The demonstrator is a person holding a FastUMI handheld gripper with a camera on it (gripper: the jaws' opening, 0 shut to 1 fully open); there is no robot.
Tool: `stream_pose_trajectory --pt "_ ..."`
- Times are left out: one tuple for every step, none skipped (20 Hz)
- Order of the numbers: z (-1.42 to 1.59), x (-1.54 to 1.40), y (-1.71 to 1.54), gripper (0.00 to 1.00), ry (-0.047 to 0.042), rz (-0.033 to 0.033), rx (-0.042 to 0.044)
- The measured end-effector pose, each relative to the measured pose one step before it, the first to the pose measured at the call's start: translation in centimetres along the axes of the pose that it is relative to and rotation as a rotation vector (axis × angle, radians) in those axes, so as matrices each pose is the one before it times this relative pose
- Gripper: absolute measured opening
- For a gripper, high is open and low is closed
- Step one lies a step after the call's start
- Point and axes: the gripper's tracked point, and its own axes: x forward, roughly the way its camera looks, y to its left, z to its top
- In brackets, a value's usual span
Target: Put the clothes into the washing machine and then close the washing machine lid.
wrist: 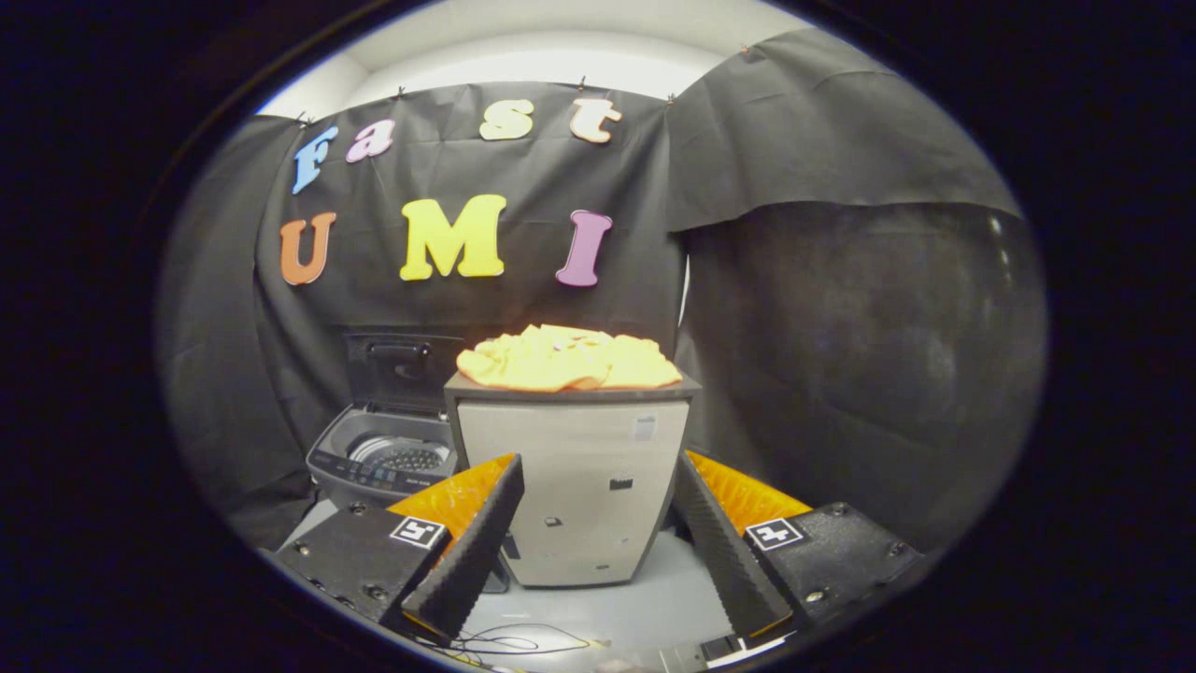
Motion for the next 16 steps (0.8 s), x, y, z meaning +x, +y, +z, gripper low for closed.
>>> stream_pose_trajectory --pt "1.05 0.861 0.283 1.0 0.00551 0.01026 -0.00102" --pt "1.252 0.823 0.153 1.0 -0.00084 0.00557 -0.00321" --pt "1.289 1.055 -0.212 1.0 -0.00469 -0.00304 -0.00628" --pt "1.367 1.015 -0.273 1.0 -0.00239 -0.00824 -0.01224" --pt "1.307 1.156 0.008 1.0 -0.00439 0.00733 -0.01469" --pt "1.693 0.978 0.174 1.0 -0.01575 0.01144 -0.00889" --pt "1.645 1.204 -0.148 1.0 -0.018 0.00517 -0.00415" --pt "1.246 1.362 -0.178 1.0 -0.00886 0.00462 -0.00082" --pt "0.968 1.394 -0.22 1.0 0.00055 0.002 0.00004" --pt "0.947 1.33 -0.134 1.0 0.00171 0.00372 0.00332" --pt "1.089 1.391 0.004 1.0 -0.00556 0.00754 0.00102" --pt "1.07 1.386 -0.124 1.0 -0.00885 0.00567 -0.00006" --pt "0.804 1.45 0.053 1.0 -0.00002 0.0074 -0.00258" --pt "0.6 1.43 -0.012 1.0 0.00226 0.00703 -0.00372" --pt "0.401 1.498 -0.004 1.0 0.00893 0.00578 -0.00155" --pt "0.297 1.441 0.078 1.0 0.01165 0.00999 -0.00162"
